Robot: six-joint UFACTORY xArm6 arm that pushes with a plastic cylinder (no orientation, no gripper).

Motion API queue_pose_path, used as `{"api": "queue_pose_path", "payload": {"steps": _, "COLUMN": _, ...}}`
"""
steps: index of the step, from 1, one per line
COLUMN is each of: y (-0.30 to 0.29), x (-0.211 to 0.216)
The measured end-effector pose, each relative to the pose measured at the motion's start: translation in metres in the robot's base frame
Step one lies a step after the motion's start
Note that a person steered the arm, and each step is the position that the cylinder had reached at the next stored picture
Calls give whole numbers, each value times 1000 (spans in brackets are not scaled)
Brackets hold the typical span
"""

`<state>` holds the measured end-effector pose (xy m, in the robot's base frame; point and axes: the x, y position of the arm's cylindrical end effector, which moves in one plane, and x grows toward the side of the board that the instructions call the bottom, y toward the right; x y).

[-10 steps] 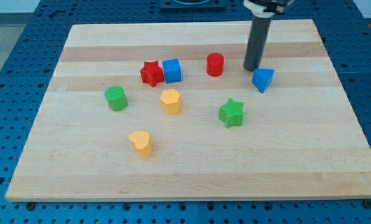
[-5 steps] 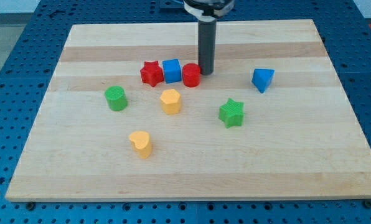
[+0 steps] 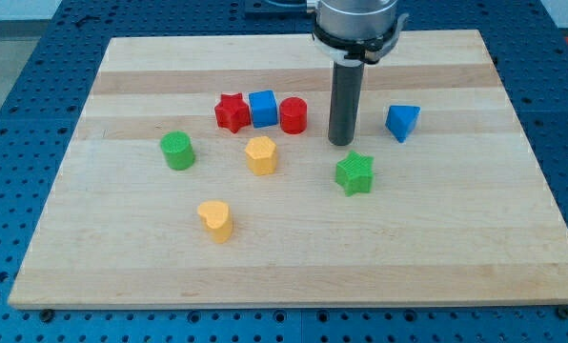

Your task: Move the red circle to the blue cube

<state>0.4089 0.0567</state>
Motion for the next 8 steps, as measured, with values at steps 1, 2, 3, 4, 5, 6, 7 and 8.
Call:
{"api": "queue_pose_path", "payload": {"steps": 1, "y": 0, "x": -9}}
{"api": "queue_pose_path", "payload": {"steps": 2, "y": 0, "x": -19}}
{"api": "queue_pose_path", "payload": {"steps": 3, "y": 0, "x": -27}}
{"api": "queue_pose_path", "payload": {"steps": 4, "y": 0, "x": -21}}
{"api": "queue_pose_path", "payload": {"steps": 5, "y": -1, "x": 9}}
{"api": "queue_pose_path", "payload": {"steps": 6, "y": -19, "x": 15}}
{"api": "queue_pose_path", "payload": {"steps": 7, "y": -42, "x": 12}}
{"api": "queue_pose_path", "payload": {"steps": 8, "y": -54, "x": 0}}
